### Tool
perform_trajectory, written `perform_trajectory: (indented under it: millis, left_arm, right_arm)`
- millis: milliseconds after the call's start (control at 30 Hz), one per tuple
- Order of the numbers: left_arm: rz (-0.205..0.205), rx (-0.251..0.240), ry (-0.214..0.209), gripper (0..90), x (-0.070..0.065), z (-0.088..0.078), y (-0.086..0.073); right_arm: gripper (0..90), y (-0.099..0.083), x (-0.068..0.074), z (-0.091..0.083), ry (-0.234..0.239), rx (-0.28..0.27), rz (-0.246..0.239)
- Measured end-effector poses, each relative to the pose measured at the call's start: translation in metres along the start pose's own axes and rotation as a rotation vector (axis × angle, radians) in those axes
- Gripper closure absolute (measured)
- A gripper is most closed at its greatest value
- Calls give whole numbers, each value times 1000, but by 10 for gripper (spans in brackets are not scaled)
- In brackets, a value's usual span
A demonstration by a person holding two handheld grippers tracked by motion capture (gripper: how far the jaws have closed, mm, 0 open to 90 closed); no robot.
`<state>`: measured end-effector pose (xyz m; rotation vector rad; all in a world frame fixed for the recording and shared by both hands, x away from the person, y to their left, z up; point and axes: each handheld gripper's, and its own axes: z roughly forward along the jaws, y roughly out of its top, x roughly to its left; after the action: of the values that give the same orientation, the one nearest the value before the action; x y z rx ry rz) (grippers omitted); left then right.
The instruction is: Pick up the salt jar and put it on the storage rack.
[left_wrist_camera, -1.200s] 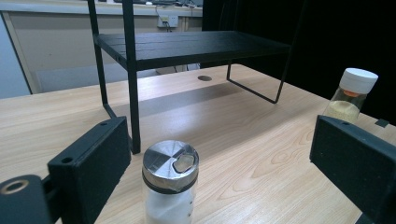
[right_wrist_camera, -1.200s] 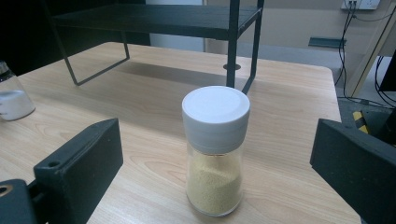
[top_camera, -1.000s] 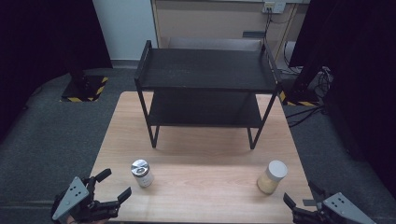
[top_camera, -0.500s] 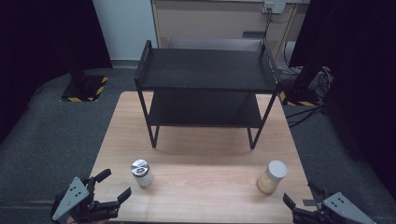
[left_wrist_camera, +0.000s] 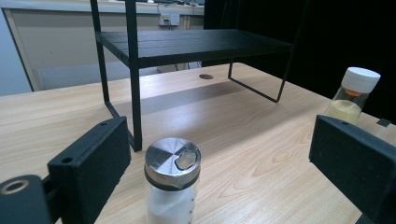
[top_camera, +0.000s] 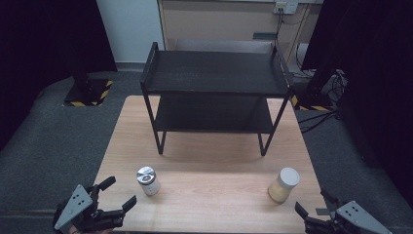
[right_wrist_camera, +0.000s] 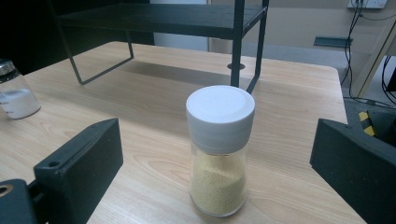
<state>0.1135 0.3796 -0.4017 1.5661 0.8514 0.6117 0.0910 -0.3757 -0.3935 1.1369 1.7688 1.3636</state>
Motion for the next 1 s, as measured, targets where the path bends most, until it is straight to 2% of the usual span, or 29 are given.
perform_trajectory:
  millis: [100, 200, 400, 1000]
  left_arm:
    - [3, 1, 4, 45, -1, 0, 1]
    - [29, 15, 18, 45, -4, 0, 3]
    - [37, 23, 14, 45, -7, 0, 5]
    - [23, 39, 12, 50, -6, 2, 8]
  right_arm:
    - [26, 0, 0, 0, 1, 1, -2]
    - [26, 0, 0, 0, 1, 1, -1]
    - [26, 0, 0, -1, 3, -1, -2]
    - [27, 0, -1, -1, 14, -2, -6]
